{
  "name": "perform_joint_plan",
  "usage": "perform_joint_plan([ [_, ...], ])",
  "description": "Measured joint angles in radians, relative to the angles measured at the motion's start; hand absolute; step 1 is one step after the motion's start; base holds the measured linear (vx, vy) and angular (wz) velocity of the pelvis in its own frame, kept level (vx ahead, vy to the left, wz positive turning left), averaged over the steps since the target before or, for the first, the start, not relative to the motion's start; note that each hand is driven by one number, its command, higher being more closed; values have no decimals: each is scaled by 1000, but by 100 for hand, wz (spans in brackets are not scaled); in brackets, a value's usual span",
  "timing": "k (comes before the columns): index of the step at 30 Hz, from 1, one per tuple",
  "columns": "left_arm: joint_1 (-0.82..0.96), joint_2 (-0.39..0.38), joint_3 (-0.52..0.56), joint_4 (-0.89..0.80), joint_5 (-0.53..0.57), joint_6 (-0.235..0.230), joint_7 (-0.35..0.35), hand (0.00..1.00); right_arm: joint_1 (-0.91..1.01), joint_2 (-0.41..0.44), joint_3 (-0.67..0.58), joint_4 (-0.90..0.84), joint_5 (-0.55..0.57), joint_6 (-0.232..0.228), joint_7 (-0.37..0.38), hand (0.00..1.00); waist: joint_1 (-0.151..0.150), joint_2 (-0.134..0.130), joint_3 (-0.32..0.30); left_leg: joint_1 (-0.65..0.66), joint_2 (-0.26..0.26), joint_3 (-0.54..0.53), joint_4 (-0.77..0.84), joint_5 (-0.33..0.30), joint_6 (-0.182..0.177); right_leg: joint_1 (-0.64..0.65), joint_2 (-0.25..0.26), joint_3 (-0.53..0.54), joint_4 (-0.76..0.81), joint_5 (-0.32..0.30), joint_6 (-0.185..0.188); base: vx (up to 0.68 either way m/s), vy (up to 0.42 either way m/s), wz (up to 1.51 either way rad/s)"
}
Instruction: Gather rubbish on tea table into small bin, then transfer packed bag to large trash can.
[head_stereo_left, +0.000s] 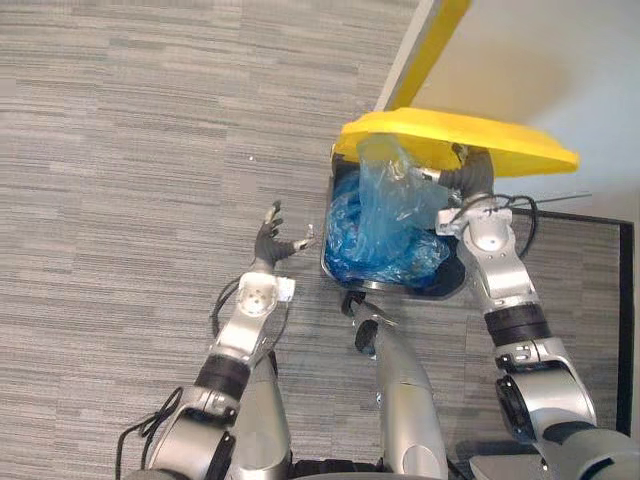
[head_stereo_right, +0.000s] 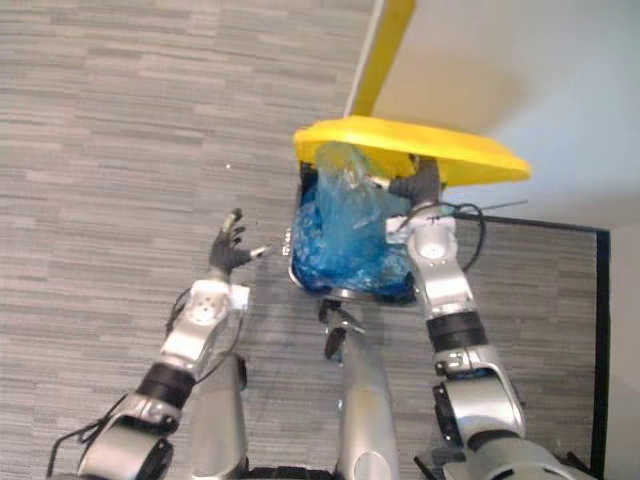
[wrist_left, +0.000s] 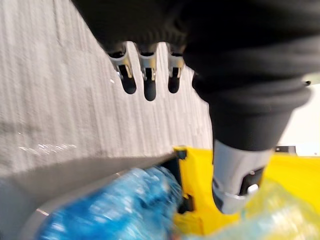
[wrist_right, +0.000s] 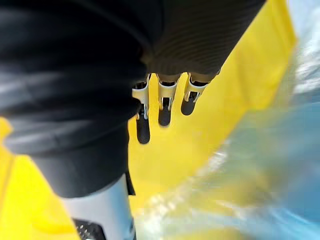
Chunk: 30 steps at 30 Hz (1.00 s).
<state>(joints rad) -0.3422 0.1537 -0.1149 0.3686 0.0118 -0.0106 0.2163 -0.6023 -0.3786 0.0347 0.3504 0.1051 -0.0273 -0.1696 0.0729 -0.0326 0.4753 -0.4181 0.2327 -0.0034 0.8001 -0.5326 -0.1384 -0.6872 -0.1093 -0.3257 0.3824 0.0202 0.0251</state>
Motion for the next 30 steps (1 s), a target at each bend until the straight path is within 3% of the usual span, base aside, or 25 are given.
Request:
perform_joint_plan([
  [6,191,-15,154,44,-113,-24,-66,0,178,10,-58,-65,-26,4,22,0,23,16,-21,102,-2,-12,-76,31,-10,76,-9,-20,15,-32,-5,25,-55,11],
  [10,260,-58,278,295,-134,-10,-69,0,289,106,-104,-65,-28,3,35,0,25,19,-74,208,-5,5,-117,31,-9,147,-12,-12,29,-62,1,19,-30,-2],
  [13,281,-82,293,395,-129,15,-68,0,346,168,-109,-60,-31,2,43,0,28,16,-89,255,-7,28,-124,31,-9,183,-8,5,20,-55,9,-60,24,-23],
  [14,286,-100,293,441,-118,28,-68,0,415,218,-109,-50,-54,1,53,0,26,1,-103,285,-17,39,-150,50,-11,215,-10,12,-37,-29,75,-84,42,-16],
  [15,286,-103,293,449,-116,28,-69,0,429,232,-109,-49,-62,1,55,0,26,-3,-110,288,-13,45,-166,70,-13,220,-10,8,-54,-41,114,-127,-6,-14],
  [16,290,-126,294,465,-104,28,-73,0,478,277,-108,-32,-68,-1,66,0,18,-4,-122,307,3,54,-233,126,-45,181,-27,27,120,-76,71,-118,-105,18],
  [17,295,-134,295,484,-86,28,-73,0,543,329,-108,49,-84,-3,77,0,-13,-32,-143,353,-3,44,-279,156,-55,177,-45,114,476,-134,-5,-90,-114,22],
  [18,295,-134,295,485,-84,28,-73,0,549,333,-108,59,-88,-4,78,0,-14,-34,-147,355,-3,43,-280,158,-56,184,-46,120,496,-138,-3,-55,-167,31],
  [19,312,-130,296,487,-77,30,-71,0,640,371,-110,157,-143,-2,89,0,-15,-70,-205,360,-17,40,-287,154,-59,264,-35,171,519,-220,27,-25,-127,10],
  [20,311,-132,299,490,-75,31,-71,0,652,374,-111,183,-152,-2,91,0,-20,-68,-213,358,-14,37,-288,153,-60,285,-23,167,483,-247,34,-23,-149,-6],
  [21,306,-142,308,502,-73,41,-71,0,670,384,-126,255,-183,0,91,0,-16,-51,-239,347,-6,34,-292,151,-47,367,23,159,269,-323,36,7,-67,-49],
  [22,304,-180,329,515,-73,46,-71,0,657,372,-148,317,-190,6,90,0,-4,-9,-240,338,19,55,-317,172,2,364,45,151,277,-281,10,-35,-42,-56],
  [23,309,-215,350,521,-73,49,-70,0,676,380,-192,397,-208,11,82,0,-25,-21,-250,366,6,98,-357,205,-42,353,-22,160,516,-333,-7,-36,-65,-53],
  [24,312,-210,356,516,-73,47,-68,0,702,392,-225,462,-224,25,77,0,-24,-54,-276,379,-25,117,-358,204,-47,437,-45,205,416,-397,54,-49,-76,-29],
  [25,311,-210,361,521,-73,47,-66,0,701,396,-228,476,-228,31,74,0,-19,-61,-286,381,-24,128,-359,204,-47,459,-33,201,358,-433,41,5,-117,-66],
  [26,306,-210,374,558,-73,53,-66,0,684,386,-232,509,-237,42,68,0,-13,-17,-312,373,16,137,-364,206,-40,489,19,191,239,-402,4,-5,-51,-73],
  [27,310,-216,395,570,-73,59,-64,0,683,382,-252,526,-239,41,65,0,-21,0,-327,370,9,148,-392,222,-14,504,47,200,163,-345,-3,-14,-24,-66],
  [30,316,-210,411,587,-73,58,-63,0,663,382,-295,585,-242,47,53,0,-21,-7,-337,419,-19,164,-494,272,0,517,54,227,107,-303,0,-50,-8,-29],
])
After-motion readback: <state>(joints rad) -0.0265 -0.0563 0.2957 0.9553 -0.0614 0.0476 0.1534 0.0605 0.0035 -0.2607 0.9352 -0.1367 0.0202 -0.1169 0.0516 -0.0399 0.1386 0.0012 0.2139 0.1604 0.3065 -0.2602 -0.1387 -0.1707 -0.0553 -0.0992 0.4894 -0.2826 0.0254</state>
